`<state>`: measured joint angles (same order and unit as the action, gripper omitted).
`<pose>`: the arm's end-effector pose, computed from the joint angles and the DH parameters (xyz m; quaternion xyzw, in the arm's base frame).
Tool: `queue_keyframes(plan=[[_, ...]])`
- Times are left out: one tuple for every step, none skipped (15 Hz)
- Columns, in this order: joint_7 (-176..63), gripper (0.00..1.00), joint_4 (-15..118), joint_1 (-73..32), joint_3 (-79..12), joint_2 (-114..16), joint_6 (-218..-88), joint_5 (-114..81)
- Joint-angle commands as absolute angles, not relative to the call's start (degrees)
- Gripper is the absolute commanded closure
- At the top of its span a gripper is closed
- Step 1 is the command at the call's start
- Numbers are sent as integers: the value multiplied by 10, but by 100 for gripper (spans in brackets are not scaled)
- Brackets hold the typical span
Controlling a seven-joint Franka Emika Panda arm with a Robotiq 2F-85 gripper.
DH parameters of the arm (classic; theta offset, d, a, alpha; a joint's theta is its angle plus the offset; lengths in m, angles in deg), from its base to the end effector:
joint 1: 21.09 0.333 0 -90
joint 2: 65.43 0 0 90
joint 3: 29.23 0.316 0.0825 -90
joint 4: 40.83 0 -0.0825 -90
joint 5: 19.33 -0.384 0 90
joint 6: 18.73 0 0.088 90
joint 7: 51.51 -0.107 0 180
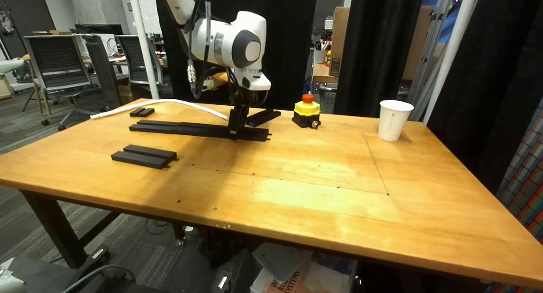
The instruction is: Arrange the black objects on the table
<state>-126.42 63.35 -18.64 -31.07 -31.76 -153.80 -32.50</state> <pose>0.6456 0.0112 0.2101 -0.7436 0.6646 0.0614 0.0411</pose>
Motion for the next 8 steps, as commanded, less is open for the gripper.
queue_keyframes(plan=[[-1264,0,622,-177,-307,-327,-1517,-333],[-1264,0,622,-175,-304,-329,-1514,-334],[-1259,0,622,-174,-300,-334,-1509,-336],[-1256,0,625,-173,-295,-341,-1502,-339],[-1253,0,625,-172,-289,-346,-1497,-344],[-1244,0,626,-173,-279,-351,-1494,-351],[-1240,0,627,-172,-273,-356,-1491,-358],[-1237,0,624,-170,-267,-358,-1488,-364]])
